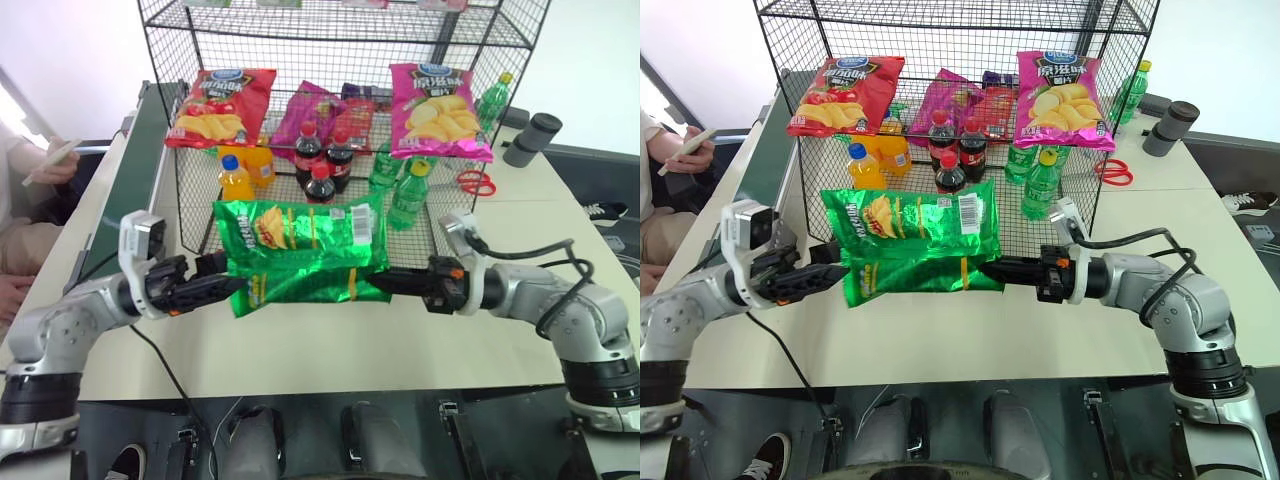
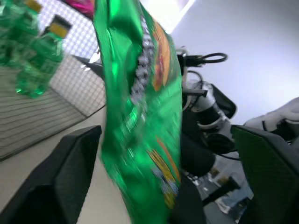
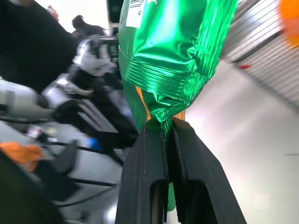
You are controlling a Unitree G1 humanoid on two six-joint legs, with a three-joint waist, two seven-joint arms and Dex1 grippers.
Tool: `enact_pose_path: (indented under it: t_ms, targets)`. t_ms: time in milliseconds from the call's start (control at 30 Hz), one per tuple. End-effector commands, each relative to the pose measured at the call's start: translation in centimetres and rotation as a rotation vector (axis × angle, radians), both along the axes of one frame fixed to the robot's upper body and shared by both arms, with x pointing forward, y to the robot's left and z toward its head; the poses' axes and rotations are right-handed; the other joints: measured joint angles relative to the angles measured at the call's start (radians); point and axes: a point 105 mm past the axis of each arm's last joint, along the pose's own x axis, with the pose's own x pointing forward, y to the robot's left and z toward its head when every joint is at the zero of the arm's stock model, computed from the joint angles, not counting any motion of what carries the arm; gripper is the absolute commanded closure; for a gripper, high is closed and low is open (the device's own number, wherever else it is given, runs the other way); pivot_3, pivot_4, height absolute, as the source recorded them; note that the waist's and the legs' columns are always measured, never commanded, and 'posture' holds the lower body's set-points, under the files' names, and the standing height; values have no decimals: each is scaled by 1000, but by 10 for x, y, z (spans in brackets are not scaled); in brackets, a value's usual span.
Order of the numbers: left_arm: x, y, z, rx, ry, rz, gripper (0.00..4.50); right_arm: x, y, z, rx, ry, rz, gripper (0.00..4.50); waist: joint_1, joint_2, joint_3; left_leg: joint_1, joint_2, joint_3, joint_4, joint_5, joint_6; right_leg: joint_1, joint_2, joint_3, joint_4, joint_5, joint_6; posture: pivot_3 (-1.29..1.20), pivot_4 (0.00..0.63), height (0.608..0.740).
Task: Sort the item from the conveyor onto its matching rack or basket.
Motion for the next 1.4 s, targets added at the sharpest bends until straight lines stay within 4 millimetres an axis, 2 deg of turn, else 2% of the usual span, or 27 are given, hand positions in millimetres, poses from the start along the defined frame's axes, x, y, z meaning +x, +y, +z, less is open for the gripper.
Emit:
enact_pose_path:
  t_ms: [33, 133, 167, 233, 300, 367, 467, 567, 667, 767, 900, 1000, 1100, 1200, 1400]
  targets:
    - [2, 14, 4, 20, -88, 135, 28, 11, -5, 26, -87, -301, -93, 4500, 0, 0, 0, 0, 0, 0, 0, 0, 0, 0, 0, 0, 0, 0, 0, 0, 150, 740]
    - [7, 24, 2, 17, -183, 318, 28, 8, 2, 46, -175, -650, -150, 4500, 1, 0, 0, 0, 0, 0, 0, 0, 0, 0, -1, 0, 0, 0, 0, 0, 150, 740]
    - [6, 24, 2, 25, -208, 341, 28, 4, 6, 52, -164, -710, -151, 4500, 1, 0, 0, -1, 0, 0, 0, 0, 0, 0, -1, 0, 0, 0, 0, 0, 150, 740]
    - [7, 27, 0, 18, -210, 407, 28, 2, 14, 75, -99, -813, -212, 4500, 0, 0, 0, -1, 0, 0, 0, 0, 0, 0, -1, 0, 0, 0, 0, 0, 150, 740]
    - [10, 29, -4, 60, -265, 485, 28, 7, 20, 97, -130, -1023, -292, 4500, -1, 0, 0, 0, 0, 0, 0, 0, 0, 0, 0, 0, 0, 0, 0, 0, 150, 740]
    - [13, 27, -4, 54, -302, 525, 28, 16, 19, 108, -213, -1189, -350, 4500, 0, 0, 0, 0, 0, 1, 0, 0, -1, -1, -1, 0, 0, 0, 0, 0, 150, 740]
    - [12, 13, -9, 55, -309, 488, 28, 37, 8, 121, -297, -1355, -492, 4500, 3, -2, -1, 0, 0, 1, 1, 0, -1, 0, -1, 0, 0, 0, 0, 0, 150, 740]
    - [13, 8, -10, 59, -316, 480, 28, 51, -1, 123, -451, -1540, -549, 4500, 2, -2, -1, 0, -1, 1, 1, 0, -1, 0, -1, 0, 0, 0, -1, 0, 150, 740]
    - [16, 6, -9, 60, -324, 478, 28, 61, -12, 136, -467, -1633, -679, 4500, -2, -1, -1, 0, 0, 2, 1, 0, -1, 0, -1, 1, 0, 0, 0, 0, 150, 740]
    - [16, 1, -10, 70, -338, 472, 28, 79, -14, 118, -702, -1775, -665, 4500, -7, -1, 0, 0, 0, 2, 0, 1, -2, -1, -1, 1, 0, 0, 0, 0, 150, 740]
    - [18, -6, -10, 83, -362, 478, 28, 98, -16, 122, -831, -1868, -768, 4500, -9, -1, 0, 0, 0, 2, 0, 2, -4, -1, -1, 1, 0, 0, 0, 0, 150, 740]
    - [25, -8, -4, 96, -434, 552, 28, 109, -4, 120, -889, -1912, -773, 4500, -11, 0, 0, 0, 0, 3, 0, 5, -9, -2, -1, 2, 0, 0, 0, 0, 150, 740]
    - [32, -9, 1, 131, -528, 632, 28, 118, 8, 118, -890, -1901, -814, 4500, -12, 0, 0, 0, 0, 3, -1, 5, -9, -2, -1, 2, 0, 0, 0, 0, 150, 740]
    - [36, -9, 3, 170, -607, 696, 28, 126, 5, 119, -940, -1887, -861, 4500, -11, 0, 0, 0, 0, 3, -1, 5, -9, -2, -1, 2, 0, 0, 0, 0, 150, 740]
    - [40, -10, 6, 212, -697, 805, 28, 142, 0, 106, -1008, -1796, -896, 4500, -5, 0, 0, -1, 0, 4, -1, 5, -9, -2, -1, 2, 0, 0, 0, 0, 150, 740]
